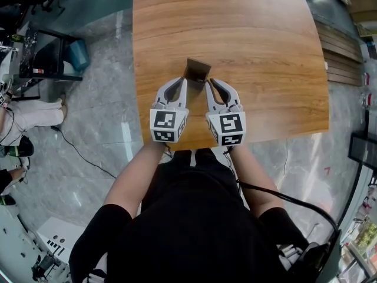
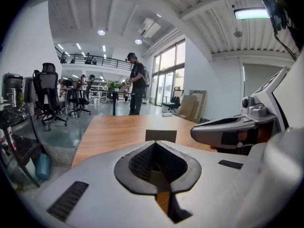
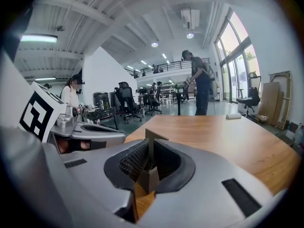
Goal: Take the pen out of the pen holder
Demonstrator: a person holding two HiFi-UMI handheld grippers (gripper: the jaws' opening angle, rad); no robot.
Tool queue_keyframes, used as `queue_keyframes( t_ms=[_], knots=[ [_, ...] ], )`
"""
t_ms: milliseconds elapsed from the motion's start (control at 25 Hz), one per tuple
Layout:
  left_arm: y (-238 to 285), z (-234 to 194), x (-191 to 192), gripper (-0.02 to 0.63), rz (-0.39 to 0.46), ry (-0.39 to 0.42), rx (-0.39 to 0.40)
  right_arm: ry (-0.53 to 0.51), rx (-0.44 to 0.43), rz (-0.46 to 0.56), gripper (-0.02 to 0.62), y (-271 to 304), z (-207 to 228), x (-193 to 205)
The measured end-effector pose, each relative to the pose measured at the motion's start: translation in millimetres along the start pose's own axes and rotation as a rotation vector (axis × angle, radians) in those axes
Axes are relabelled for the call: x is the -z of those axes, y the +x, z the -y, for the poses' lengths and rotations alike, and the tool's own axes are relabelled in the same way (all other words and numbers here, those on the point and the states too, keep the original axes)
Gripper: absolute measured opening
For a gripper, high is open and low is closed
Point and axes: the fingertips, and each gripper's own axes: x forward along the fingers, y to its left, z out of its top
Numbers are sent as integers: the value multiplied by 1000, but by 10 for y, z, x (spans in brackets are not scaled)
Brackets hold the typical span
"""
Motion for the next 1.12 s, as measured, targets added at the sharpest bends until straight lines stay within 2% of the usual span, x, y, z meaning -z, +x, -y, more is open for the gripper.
queue_keyframes(
  t_ms=[240, 520, 800, 1120],
  knots=[
    [-80, 65, -182, 0, 35, 14, -2, -25, -12, 87, 15, -152, -43, -275],
    [-229, 143, -430, 0, 80, 35, -2, -51, 9, 134, 14, -277, -76, -494],
    [-346, 229, -616, 0, 118, 50, 4, -110, 7, 153, 14, -368, -160, -671],
    [-449, 325, -673, 0, 121, 57, 8, -123, 22, 149, 14, -496, -146, -700]
  ],
)
